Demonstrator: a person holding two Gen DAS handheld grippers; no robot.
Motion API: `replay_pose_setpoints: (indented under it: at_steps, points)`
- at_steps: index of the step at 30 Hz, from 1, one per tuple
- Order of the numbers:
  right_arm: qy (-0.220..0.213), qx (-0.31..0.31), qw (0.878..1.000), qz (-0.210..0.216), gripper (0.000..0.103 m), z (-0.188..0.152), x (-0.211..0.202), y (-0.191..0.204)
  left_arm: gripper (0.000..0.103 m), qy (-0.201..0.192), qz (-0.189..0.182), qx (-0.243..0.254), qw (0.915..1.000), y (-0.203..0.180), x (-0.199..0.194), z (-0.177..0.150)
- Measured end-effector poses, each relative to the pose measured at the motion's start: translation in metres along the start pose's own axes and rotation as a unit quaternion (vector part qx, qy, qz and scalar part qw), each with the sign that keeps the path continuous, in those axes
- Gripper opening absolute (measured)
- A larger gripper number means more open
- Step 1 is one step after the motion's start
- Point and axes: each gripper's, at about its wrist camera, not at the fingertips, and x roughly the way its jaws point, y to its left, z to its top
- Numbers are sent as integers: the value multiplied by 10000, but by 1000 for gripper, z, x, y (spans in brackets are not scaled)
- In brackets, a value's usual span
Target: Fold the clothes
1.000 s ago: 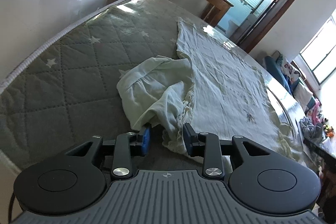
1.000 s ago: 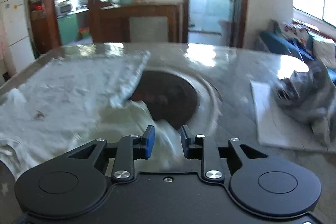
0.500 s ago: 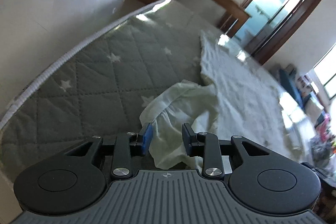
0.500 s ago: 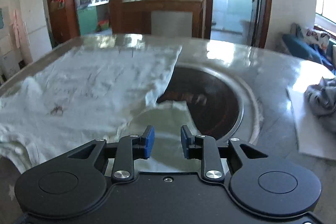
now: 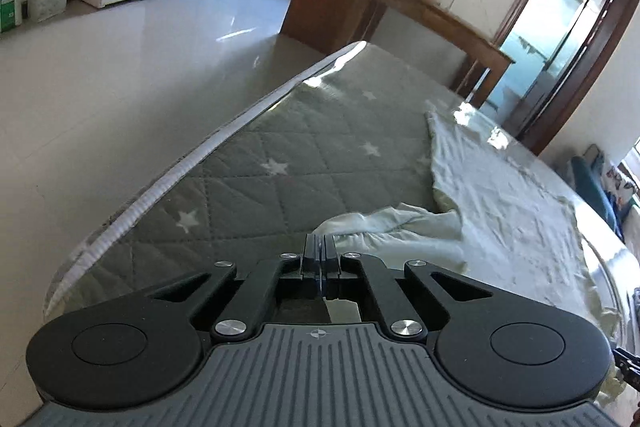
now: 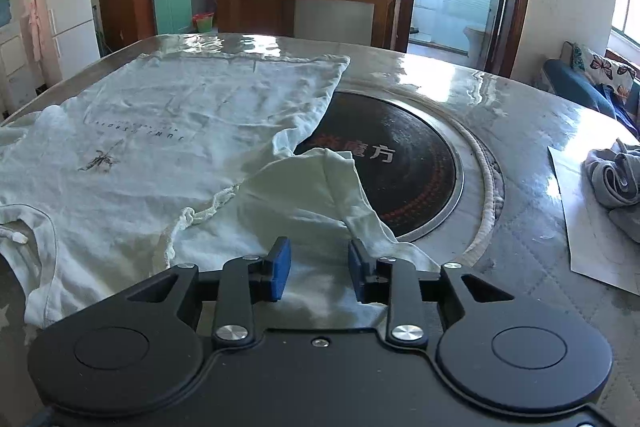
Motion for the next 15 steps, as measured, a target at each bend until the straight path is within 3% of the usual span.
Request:
replay_pose_setpoints:
  at_steps: [4,8,10,12,15]
  points:
    - [18,-25,10000,4,35,1,0,-2,3,-206,282,105,9993,-3,-3,13]
    - [22,-38,10000,28,35,2,1,-3,4,-237,-104,166,9995,-16,-3,23]
    - [22,-62,10000,20,35,2,2,-2,6,-103,-379,477,9981,-35,10,26]
    - [25,-52,10000,17,35,2,2,-3,8,82,-392,819,9958,-57,28,28]
    - [21,-3,10000,36,35,2,2,-4,17,421,-506,867,9941,-72,59,27]
